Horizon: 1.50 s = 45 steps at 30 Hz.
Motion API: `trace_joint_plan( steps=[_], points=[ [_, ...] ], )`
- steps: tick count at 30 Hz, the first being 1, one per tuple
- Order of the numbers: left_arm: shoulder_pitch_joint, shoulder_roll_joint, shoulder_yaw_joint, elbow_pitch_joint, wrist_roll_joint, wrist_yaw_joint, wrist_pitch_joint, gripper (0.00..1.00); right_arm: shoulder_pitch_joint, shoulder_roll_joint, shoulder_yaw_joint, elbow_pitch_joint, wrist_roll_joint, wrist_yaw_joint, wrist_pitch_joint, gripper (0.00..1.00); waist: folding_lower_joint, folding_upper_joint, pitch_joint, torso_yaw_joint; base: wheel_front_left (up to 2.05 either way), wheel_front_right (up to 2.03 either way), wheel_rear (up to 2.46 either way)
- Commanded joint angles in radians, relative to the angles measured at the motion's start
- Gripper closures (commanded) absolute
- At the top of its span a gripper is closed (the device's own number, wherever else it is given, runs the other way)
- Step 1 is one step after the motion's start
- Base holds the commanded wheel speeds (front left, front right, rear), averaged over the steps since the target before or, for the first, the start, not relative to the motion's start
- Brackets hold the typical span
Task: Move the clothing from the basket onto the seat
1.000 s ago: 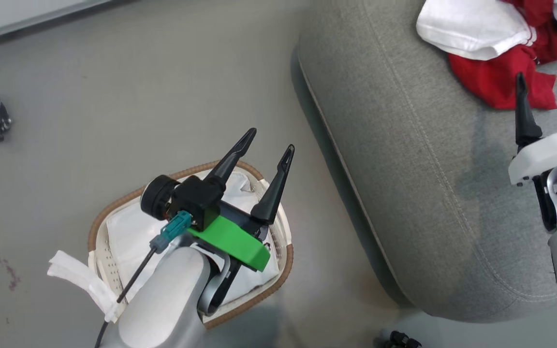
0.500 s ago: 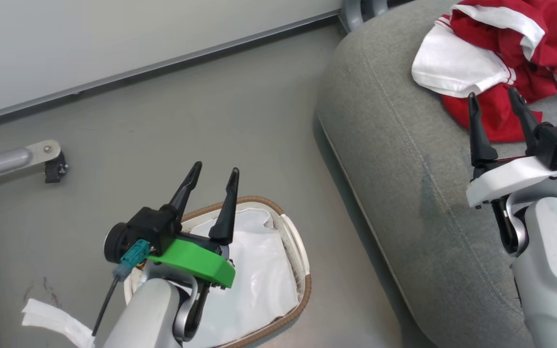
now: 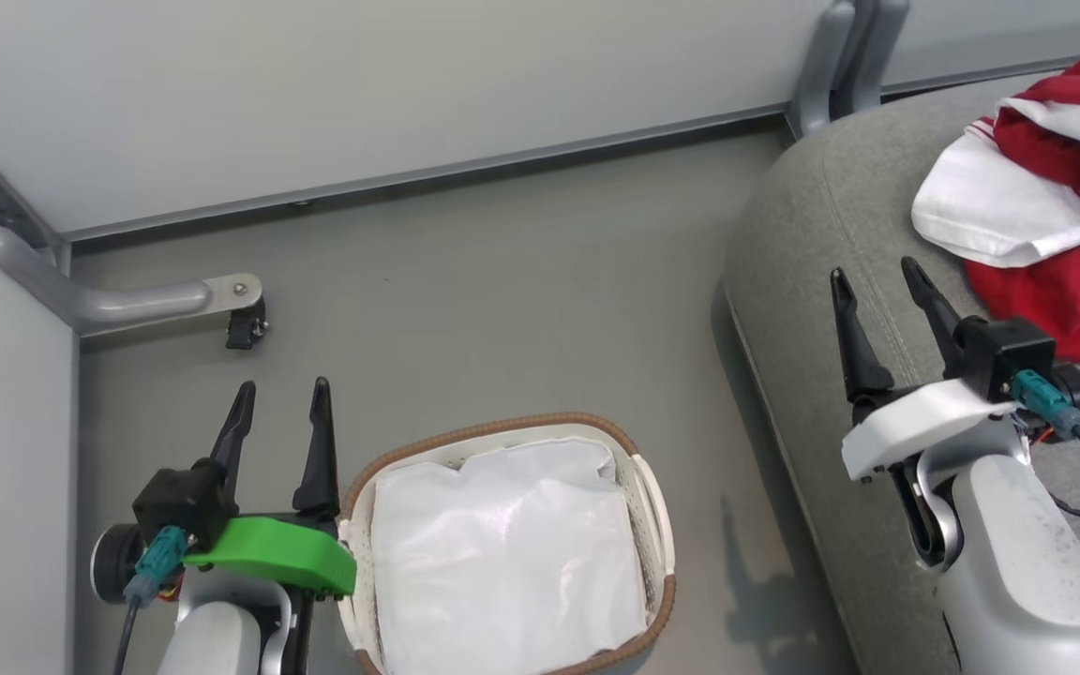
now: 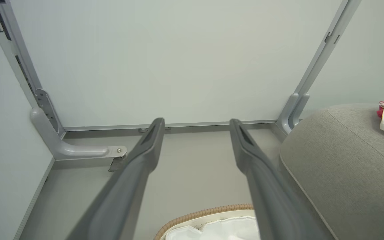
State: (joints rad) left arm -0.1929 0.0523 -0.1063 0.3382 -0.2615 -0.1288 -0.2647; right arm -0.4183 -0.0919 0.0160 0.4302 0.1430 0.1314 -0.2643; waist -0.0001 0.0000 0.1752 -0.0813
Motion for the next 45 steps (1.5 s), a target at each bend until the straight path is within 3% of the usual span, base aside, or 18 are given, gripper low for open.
trace_joint_plan(
  steps=[1, 11, 21, 22, 26, 45],
  points=[
    [0.029, -0.001, 0.016, -0.002, 0.009, -0.003, 0.001, 0.00, 0.033, 0.001, -0.003, 0.003, 0.005, -0.001, 0.000, 0.00, 0.0001, 0.0000, -0.052, 0.047, 0.00, 0.00, 0.00],
    [0.146, -0.001, 0.092, 0.001, 0.000, 0.015, 0.001, 0.00, 0.169, 0.025, -0.007, -0.005, 0.016, -0.001, 0.000, 0.00, 0.0001, 0.0000, -0.143, 0.079, 0.00, 0.00, 0.00],
    [0.228, -0.001, 0.102, -0.002, -0.072, 0.006, 0.001, 0.00, 0.250, 0.034, 0.005, -0.019, 0.027, -0.001, 0.000, 0.00, 0.0001, 0.0000, -0.173, 0.087, 0.00, 0.00, 0.00],
    [0.216, -0.002, 0.101, -0.001, -0.069, 0.010, 0.000, 1.00, 0.244, 0.037, 0.004, -0.014, 0.021, 0.000, 0.000, 1.00, 0.0001, 0.0000, -0.172, 0.086, 0.00, 0.00, 0.00],
    [0.220, -0.006, 0.104, 0.031, -0.082, 0.010, 0.006, 1.00, 0.260, 0.047, 0.000, 0.016, 0.035, 0.000, 0.007, 1.00, 0.0001, -0.0001, -0.173, 0.086, 0.00, 0.00, 0.00],
    [0.184, -0.005, 0.132, -0.001, -0.390, 0.007, 0.096, 1.00, 0.273, 0.045, -0.032, -0.036, 0.384, 0.000, 0.097, 1.00, 0.0001, -0.0001, -0.173, 0.085, 0.00, 0.00, 0.00]
  ],
)
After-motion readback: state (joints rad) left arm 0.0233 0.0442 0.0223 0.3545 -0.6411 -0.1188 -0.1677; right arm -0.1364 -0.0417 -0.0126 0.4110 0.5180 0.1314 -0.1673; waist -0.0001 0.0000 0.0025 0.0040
